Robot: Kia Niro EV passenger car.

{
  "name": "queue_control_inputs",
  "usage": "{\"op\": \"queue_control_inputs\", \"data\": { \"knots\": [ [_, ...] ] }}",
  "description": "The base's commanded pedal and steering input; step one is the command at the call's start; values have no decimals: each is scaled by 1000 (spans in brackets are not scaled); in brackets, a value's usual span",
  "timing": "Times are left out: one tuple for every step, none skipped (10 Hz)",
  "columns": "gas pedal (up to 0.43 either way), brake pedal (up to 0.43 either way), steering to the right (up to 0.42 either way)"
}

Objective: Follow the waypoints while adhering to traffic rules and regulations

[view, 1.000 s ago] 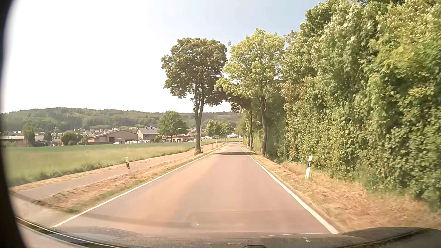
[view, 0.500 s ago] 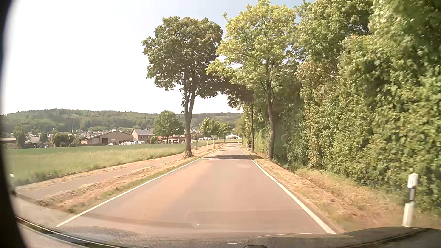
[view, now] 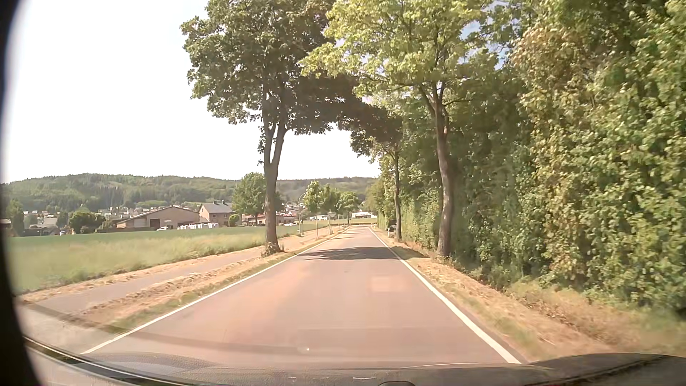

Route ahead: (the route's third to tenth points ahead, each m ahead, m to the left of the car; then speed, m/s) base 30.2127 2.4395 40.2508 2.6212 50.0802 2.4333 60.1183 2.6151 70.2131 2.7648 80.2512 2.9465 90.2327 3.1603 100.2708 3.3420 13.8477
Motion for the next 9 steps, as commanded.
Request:
{"op": "queue_control_inputs", "data": {
  "knots": [
    [138, 0, -2],
    [138, 0, -2],
    [138, 0, -2],
    [138, 0, -4],
    [138, 0, -4],
    [138, 0, -5],
    [130, 0, -5],
    [130, 0, -4],
    [110, 0, -5]
  ]
}}
